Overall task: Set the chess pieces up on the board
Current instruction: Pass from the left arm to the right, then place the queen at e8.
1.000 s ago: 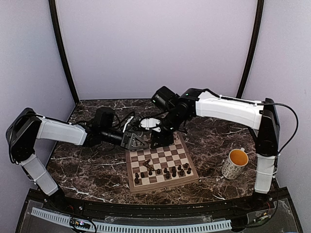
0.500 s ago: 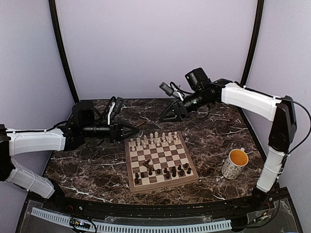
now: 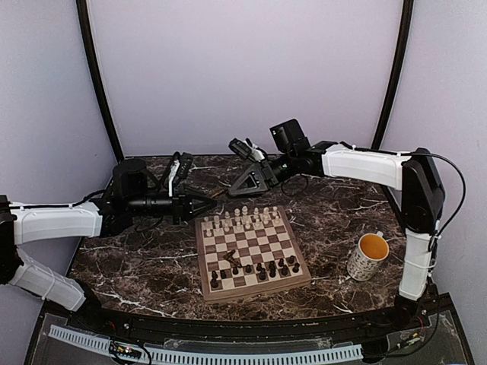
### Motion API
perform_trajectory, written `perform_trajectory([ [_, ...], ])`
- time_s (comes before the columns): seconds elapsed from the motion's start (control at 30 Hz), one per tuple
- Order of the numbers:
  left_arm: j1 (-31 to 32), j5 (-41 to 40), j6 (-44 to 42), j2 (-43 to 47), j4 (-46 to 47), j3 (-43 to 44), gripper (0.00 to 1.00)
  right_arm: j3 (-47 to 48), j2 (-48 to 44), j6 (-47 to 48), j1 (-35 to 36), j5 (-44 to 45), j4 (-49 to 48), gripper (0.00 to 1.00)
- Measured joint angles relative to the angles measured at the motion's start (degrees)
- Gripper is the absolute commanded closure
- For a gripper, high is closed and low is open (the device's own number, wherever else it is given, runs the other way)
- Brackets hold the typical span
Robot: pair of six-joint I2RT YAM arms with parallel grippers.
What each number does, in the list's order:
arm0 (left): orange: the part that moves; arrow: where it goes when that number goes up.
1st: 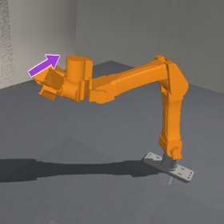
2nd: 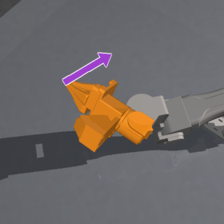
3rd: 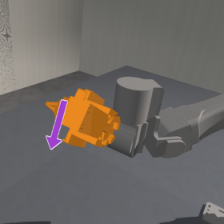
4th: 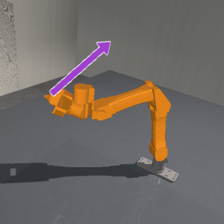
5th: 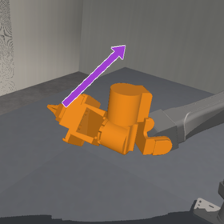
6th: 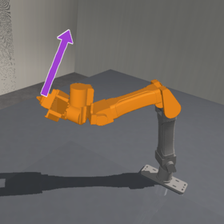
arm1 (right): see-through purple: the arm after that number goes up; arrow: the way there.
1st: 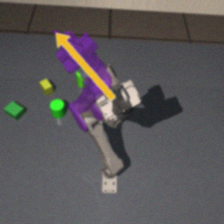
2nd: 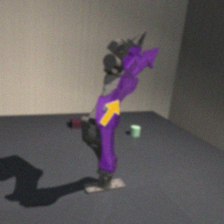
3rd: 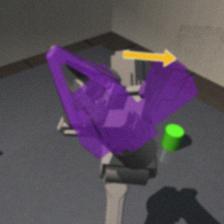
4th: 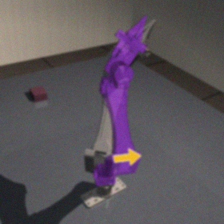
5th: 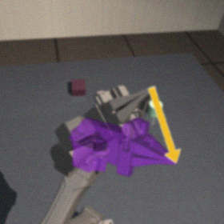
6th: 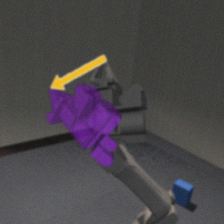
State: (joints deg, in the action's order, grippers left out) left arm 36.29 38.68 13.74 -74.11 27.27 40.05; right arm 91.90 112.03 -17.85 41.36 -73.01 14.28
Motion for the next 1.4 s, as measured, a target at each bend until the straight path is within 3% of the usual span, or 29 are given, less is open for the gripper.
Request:
perform_trajectory([
  [0.53,0.0,1.77,-0.04,-1.25,0.04,0.31,0.94,0.35,4.09,-12.39,1.29,-1.38,-12.11,0.86],
  [0.67,-0.02,1.68,-0.07,-1.27,-0.22,0.31,0.84,-0.42,4.13,-14.25,1.25,-1.46,-14.19,0.91],
  [0.7,-0.02,1.51,-0.09,-1.27,-0.31,0.31,0.76,-0.42,4.13,-13.97,1.25,-1.31,-13.99,0.91],
  [0.8,0.0,0.63,-0.57,-1.29,-1.05,0.33,0.55,2.05,4.37,-7.91,1.25,0.46,-7.48,0.93],
  [0.97,0.0,-2.4,-1.92,-0.61,-3.39,0.28,0.39,10.75,4.28,11.1,1.62,12.09,9.81,0.94],
  [1.1,-0.02,-6.1,-4.7,2.99,-5.77,0.2,0.24,9.55,0.94,22.05,1.9,22.21,17.53,0.93],
  [1.2,-0.28,-10.91,-6.56,7.02,-7.5,0.17,0.19,6.4,-2.25,29.99,2.82,30.14,22.95,0.93],
  [1.4,-5.66,-20.63,-6.4,10.75,-8.2,0.2,0.19,2.45,-5.97,40.61,8.57,42.1,31.45,0.93],
])
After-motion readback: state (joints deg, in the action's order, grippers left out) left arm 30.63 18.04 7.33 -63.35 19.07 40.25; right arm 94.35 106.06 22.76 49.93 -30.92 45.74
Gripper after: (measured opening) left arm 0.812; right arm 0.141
